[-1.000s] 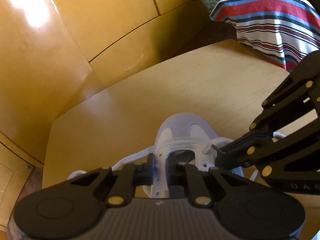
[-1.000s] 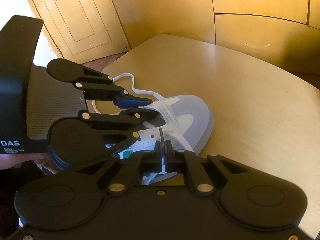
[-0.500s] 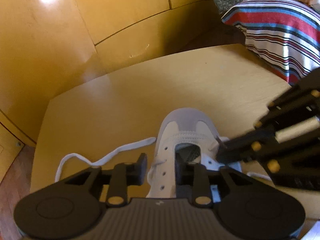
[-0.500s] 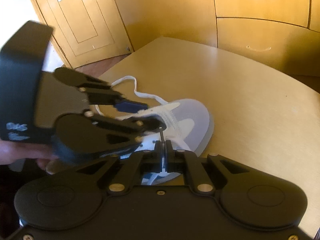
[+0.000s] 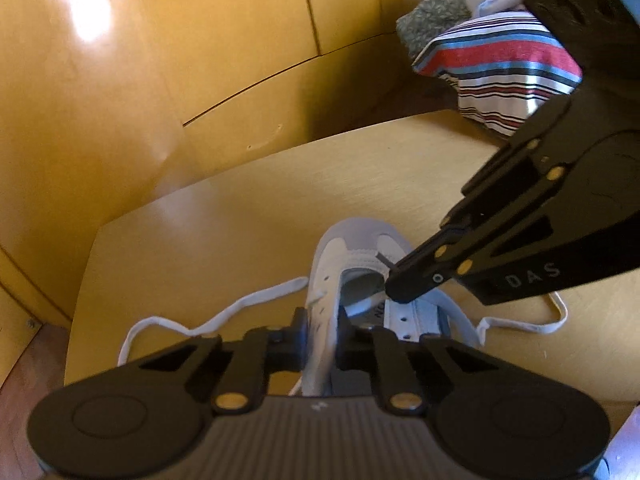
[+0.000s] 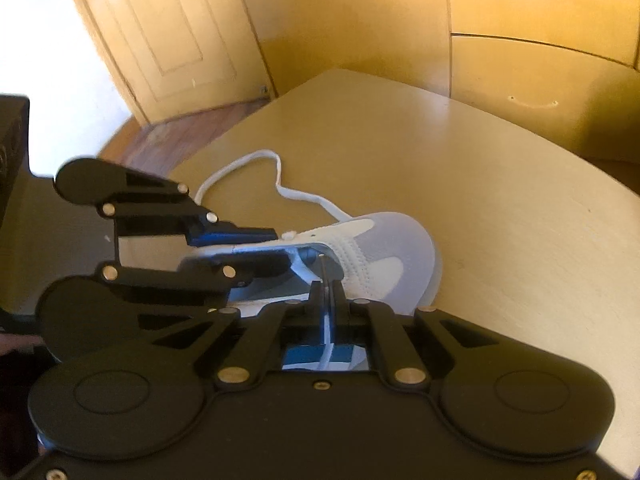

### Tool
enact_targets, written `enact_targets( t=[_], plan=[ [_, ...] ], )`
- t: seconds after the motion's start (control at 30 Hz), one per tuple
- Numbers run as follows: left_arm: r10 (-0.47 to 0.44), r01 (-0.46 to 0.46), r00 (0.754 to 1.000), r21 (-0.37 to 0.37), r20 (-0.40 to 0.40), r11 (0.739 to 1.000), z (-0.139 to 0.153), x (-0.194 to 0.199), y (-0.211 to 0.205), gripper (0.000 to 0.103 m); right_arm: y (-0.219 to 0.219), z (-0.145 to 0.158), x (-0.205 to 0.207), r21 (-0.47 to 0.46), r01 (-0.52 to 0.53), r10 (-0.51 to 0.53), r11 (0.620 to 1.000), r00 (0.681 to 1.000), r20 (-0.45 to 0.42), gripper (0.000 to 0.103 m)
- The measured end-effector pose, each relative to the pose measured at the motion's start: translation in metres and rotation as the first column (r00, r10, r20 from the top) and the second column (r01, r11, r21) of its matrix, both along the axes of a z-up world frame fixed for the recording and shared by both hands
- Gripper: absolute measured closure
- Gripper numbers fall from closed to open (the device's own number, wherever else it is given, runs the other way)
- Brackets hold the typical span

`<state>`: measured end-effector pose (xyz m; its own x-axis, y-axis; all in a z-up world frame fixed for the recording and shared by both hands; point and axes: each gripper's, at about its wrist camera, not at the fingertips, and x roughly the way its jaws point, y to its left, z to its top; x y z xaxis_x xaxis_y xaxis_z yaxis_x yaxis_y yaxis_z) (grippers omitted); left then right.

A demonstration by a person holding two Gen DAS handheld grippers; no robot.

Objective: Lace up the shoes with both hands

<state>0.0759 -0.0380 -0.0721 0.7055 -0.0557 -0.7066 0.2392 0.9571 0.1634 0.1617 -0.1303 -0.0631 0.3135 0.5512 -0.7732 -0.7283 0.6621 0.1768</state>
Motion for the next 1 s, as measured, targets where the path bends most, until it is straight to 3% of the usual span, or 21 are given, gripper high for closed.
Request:
enact_targets(
  t=[0.2, 0.33, 0.6, 0.77, 1.0],
  plan=[
    [-0.042, 0.044, 0.998, -0.044, 0.043, 0.998, 0.002, -0.004, 0.009, 0.087, 0.011, 0.01, 0.002, -0.064, -0.028, 0.029, 0.998, 0.999, 0.016, 0.099],
    [-0.08, 0.083, 0.995, -0.045, 0.052, 0.996, -0.001, -0.006, 0.009, 0.09, 0.014, 0.015, 0.004, -0.061, -0.036, 0.035, 0.997, 0.999, -0.002, 0.099],
    [-0.034, 0.038, 0.999, -0.219, 0.022, 0.975, -0.001, 0.005, 0.03, 0.093, 0.032, 0.0, 0.013, -0.105, -0.041, 0.036, 0.994, 0.998, -0.054, 0.099],
    [-0.043, 0.047, 0.999, -0.22, 0.025, 0.974, -0.003, 0.004, 0.031, 0.094, 0.042, -0.009, 0.018, -0.131, -0.045, 0.033, 0.99, 0.996, -0.086, 0.1],
    [-0.05, 0.055, 0.998, -0.22, 0.027, 0.974, -0.003, 0.003, 0.032, 0.094, 0.026, -0.008, 0.025, -0.059, 0.011, -0.019, 0.998, 0.99, -0.138, 0.101]
  ],
)
